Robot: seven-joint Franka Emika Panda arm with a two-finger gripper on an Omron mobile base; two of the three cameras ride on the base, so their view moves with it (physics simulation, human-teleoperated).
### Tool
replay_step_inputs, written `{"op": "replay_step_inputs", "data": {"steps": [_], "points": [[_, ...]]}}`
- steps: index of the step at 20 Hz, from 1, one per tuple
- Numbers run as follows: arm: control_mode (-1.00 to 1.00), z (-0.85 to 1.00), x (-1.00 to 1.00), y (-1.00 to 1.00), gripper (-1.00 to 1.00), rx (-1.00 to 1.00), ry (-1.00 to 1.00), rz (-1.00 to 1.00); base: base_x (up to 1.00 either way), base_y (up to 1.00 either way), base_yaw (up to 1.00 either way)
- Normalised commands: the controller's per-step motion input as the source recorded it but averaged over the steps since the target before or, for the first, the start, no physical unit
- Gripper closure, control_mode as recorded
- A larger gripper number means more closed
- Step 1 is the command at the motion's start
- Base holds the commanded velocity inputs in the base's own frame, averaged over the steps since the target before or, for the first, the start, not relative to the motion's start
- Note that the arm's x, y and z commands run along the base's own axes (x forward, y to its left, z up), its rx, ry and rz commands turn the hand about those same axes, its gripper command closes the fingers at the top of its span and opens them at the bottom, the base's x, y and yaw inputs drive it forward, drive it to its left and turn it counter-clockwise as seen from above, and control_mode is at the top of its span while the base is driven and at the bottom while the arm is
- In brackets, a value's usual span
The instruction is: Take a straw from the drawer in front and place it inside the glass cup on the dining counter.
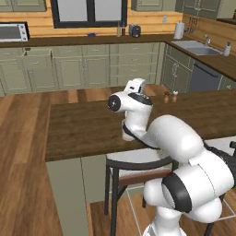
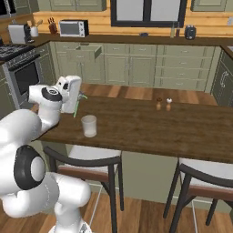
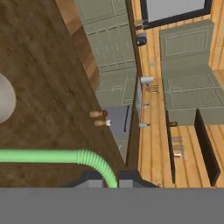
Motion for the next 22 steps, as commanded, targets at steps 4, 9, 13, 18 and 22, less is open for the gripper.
{"op": "replay_step_inputs", "data": {"steps": [4,9,13,18,22], "points": [[-1.00,0.00,0.97,-0.13,1.00,-0.15,0.01,0.00,0.00,0.00,0.00],[-1.00,-0.09,0.59,0.00,1.00,-0.12,0.04,0.00,0.00,0.00,0.00],[-1.00,-0.16,0.26,0.00,1.00,-0.07,0.04,0.00,0.00,0.00,0.00],[-1.00,-0.18,0.23,0.00,1.00,0.00,0.09,0.00,0.00,0.00,0.00],[-1.00,-0.17,0.16,0.00,1.00,0.00,0.07,-0.01,0.00,0.00,0.00]]}}
